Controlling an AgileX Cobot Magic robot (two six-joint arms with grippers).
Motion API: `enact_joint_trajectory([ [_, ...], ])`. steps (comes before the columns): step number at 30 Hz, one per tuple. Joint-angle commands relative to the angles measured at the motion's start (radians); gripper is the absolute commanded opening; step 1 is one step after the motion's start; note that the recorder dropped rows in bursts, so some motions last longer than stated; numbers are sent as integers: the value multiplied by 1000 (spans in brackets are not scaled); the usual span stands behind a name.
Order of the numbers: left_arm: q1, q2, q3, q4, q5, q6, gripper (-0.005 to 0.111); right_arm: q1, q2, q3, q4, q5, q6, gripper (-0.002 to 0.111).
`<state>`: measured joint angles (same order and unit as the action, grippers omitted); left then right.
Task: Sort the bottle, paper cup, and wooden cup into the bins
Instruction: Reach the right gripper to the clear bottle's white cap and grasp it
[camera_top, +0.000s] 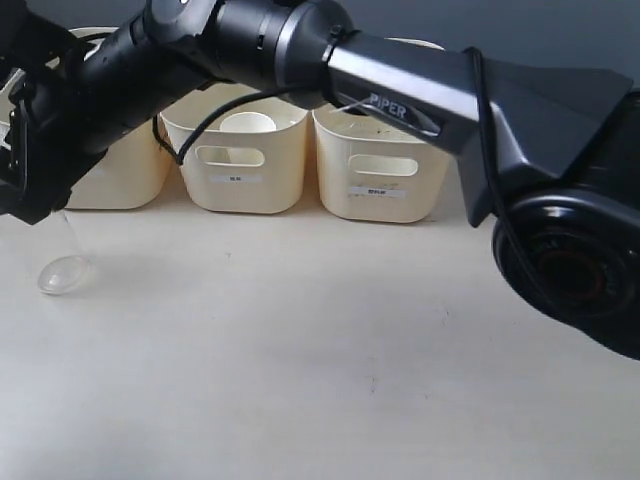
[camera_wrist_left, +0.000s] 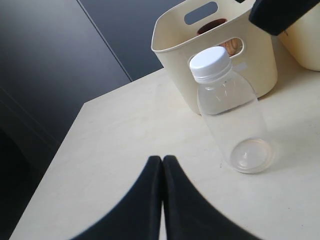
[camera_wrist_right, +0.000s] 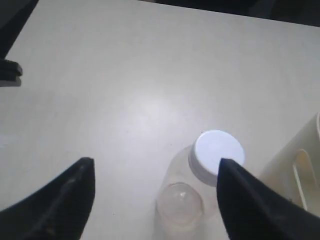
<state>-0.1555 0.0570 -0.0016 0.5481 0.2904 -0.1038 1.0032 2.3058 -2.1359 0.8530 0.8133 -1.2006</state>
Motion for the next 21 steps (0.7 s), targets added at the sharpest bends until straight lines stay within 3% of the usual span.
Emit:
enact_joint_trajectory([
  [1, -5, -3, 2, -4, -6, -6, 0, -15, 19, -1, 45, -28, -48, 66],
  [21, -5, -3, 2, -4, -6, -6, 0, 5, 113, -1, 141, -221, -67, 66],
])
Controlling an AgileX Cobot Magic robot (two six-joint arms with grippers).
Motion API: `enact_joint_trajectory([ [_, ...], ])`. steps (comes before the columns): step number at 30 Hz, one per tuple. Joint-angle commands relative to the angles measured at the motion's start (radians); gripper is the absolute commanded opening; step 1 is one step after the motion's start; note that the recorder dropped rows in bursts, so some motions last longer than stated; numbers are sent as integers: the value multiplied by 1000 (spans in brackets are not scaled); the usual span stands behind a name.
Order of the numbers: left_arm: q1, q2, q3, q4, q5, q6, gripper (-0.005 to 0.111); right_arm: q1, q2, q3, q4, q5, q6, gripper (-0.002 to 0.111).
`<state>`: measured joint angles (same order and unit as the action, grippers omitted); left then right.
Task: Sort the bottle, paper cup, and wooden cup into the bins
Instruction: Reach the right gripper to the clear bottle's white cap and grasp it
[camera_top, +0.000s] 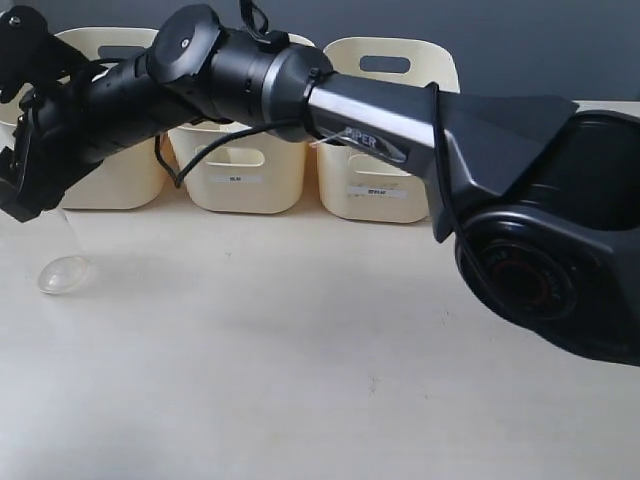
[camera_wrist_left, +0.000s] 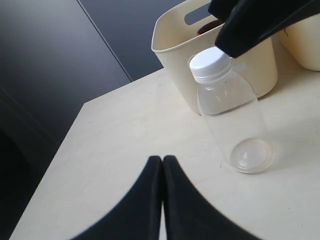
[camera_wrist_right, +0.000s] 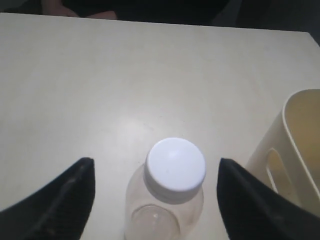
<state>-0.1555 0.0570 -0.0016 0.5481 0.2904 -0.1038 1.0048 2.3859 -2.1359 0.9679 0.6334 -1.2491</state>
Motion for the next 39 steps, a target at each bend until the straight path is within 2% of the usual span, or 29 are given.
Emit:
enact_joint_trajectory([
  [1, -5, -3, 2, -4, -6, -6, 0, 3, 36, -1, 37, -44, -33, 66],
  [13, -5, -3, 2, -4, -6, -6, 0, 3, 56, -1, 270, -56, -212, 66],
  [33, -5, -3, 2, -4, -6, -6, 0, 3, 121, -3, 444, -94, -340, 66],
  [35, -5, -3, 2, -4, -6, -6, 0, 3, 121, -3, 444, -95, -340, 63],
  [39, -5, -3, 2, -4, -6, -6, 0, 3, 121, -3, 444, -95, -340, 46],
])
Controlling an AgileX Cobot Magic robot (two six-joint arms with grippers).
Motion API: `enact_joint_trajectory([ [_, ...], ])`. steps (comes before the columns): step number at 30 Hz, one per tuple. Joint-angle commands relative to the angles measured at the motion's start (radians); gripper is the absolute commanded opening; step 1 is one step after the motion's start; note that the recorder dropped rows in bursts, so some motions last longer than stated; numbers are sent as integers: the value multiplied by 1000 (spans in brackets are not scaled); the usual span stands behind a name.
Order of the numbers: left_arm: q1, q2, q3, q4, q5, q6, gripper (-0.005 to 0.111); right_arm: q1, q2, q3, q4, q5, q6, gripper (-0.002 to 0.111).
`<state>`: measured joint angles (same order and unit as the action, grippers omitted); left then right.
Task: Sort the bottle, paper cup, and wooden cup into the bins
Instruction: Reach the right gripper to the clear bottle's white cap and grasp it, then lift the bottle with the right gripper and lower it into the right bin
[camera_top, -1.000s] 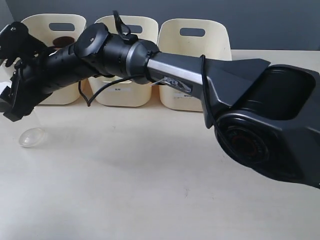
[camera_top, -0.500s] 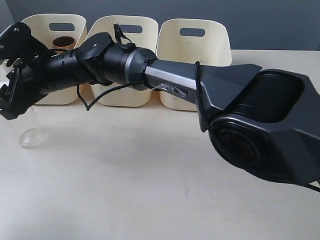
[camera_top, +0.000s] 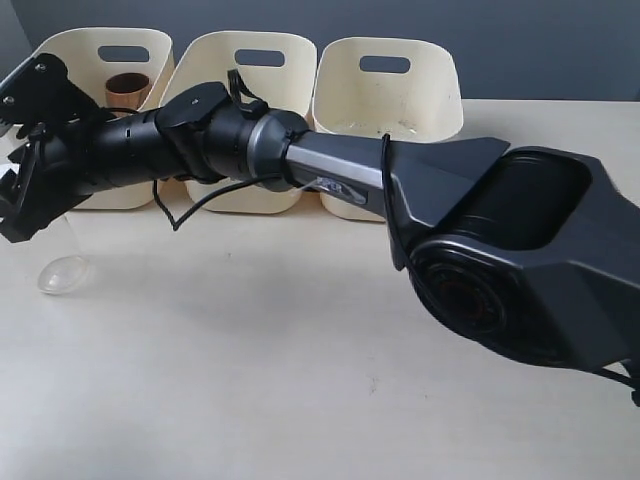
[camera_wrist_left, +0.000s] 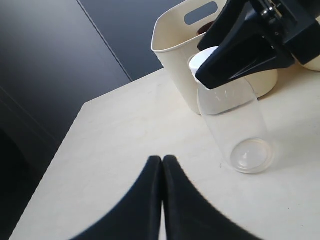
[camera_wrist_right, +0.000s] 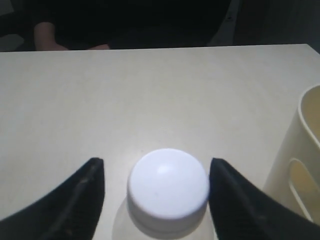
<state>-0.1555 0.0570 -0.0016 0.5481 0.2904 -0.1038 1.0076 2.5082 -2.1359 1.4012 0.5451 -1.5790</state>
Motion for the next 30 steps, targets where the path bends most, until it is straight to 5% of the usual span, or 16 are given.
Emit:
enact_joint_trajectory([
  [1, -5, -3, 2, -4, -6, -6, 0, 0, -1, -3, 11, -6, -10, 42],
  [7, -5, -3, 2, -4, -6, -6, 0, 0, -1, -3, 13, -10, -10, 0],
  [17, -5, -3, 2, -4, -6, -6, 0, 0, -100, -3, -25, 10, 19, 0],
  [30, -5, -3, 2, -4, -6, -6, 0, -36, -340, -3, -523, -7, 456, -1],
])
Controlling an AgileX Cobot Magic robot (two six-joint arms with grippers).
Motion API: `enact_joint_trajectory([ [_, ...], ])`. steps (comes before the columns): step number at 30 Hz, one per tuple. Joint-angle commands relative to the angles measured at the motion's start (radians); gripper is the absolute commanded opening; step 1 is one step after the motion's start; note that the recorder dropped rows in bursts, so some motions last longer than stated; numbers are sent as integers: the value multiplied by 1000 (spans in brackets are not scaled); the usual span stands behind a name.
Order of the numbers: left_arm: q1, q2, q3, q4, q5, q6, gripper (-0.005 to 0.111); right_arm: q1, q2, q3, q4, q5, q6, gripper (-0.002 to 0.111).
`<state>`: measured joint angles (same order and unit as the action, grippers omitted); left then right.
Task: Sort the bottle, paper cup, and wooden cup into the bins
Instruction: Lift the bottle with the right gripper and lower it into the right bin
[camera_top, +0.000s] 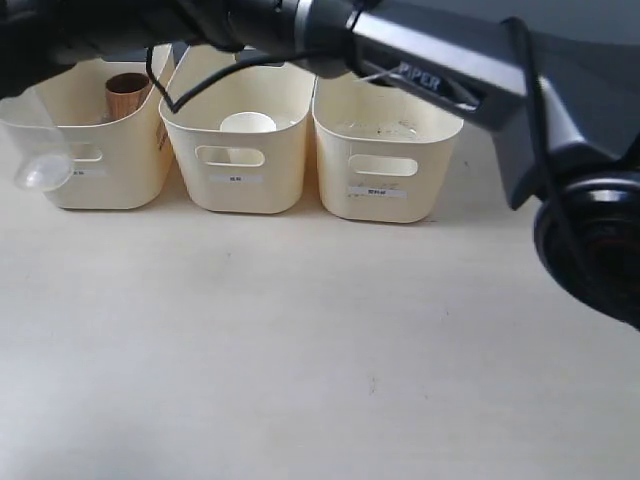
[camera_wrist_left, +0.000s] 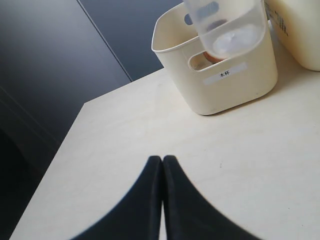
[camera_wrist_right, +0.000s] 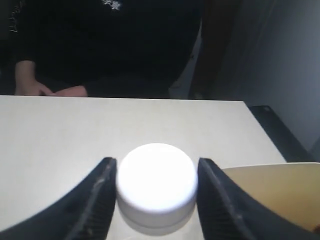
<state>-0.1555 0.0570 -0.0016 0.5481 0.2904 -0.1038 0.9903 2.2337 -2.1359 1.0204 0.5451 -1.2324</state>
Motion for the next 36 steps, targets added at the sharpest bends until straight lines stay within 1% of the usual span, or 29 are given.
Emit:
enact_joint_trajectory([
  [1, -5, -3, 2, -4, -6, -6, 0, -23, -81, -3, -169, -7, 128, -1],
  [5, -5, -3, 2, -4, -6, -6, 0, -53, -132, 11, -185, -5, 156, -1],
  [7, -5, -3, 2, -4, -6, -6, 0, -65, -164, 46, -185, -18, 156, -1],
  [10, -5, -3, 2, -4, -6, -6, 0, -74, -217, 139, -210, -97, 156, -1],
  [16, -5, -3, 2, -4, -6, -6, 0, -105, -364, 381, -211, -262, 128, -1],
  [22, -5, -3, 2, -4, -6, -6, 0, -195, -540, 641, -202, -333, 128, -1],
  [25, -5, -3, 2, -4, -6, -6, 0, -247, -615, 738, -193, -357, 128, -1],
  [30, -5, -3, 2, -4, -6, -6, 0, -329, -683, 849, -171, -370, 126, -1],
  [33, -5, -3, 2, -4, -6, -6, 0, -373, -681, 864, -149, -402, 123, -1],
  [36, -5, -3, 2, -4, -6, -6, 0, -441, -666, 864, -86, -401, 98, -1],
])
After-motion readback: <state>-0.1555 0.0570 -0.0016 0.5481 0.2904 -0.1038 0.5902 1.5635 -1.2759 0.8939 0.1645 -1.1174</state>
